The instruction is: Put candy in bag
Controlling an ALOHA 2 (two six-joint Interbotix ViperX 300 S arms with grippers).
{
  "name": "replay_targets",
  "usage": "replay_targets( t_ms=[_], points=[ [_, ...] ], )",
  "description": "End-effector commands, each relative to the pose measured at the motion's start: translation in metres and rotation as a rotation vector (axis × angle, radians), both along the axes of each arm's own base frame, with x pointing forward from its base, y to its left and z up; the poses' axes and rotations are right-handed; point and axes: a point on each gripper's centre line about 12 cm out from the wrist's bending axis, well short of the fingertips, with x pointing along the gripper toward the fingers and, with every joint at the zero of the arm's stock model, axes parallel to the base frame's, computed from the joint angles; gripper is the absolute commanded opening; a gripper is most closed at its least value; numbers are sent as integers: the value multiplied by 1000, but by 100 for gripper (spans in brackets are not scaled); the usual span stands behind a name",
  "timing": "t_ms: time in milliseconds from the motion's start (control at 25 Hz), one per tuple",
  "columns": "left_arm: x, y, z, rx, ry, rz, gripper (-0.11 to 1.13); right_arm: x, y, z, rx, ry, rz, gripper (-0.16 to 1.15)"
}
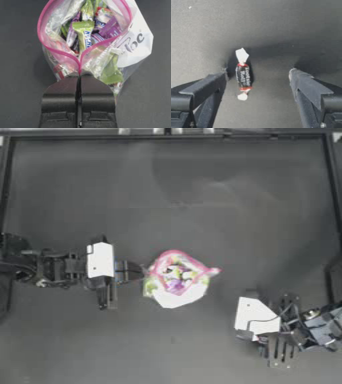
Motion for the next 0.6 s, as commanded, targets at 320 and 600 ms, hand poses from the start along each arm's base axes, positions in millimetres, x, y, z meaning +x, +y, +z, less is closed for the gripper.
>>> replay_targets(
  t_ms=[320,600],
  points=[
    [5,0,10,3,-37,0,3,1,10,-3,13,2,15,46],
    [5,1,11,3,-40,1,3,2,13,-3,22,5,11,34]
  ],
)
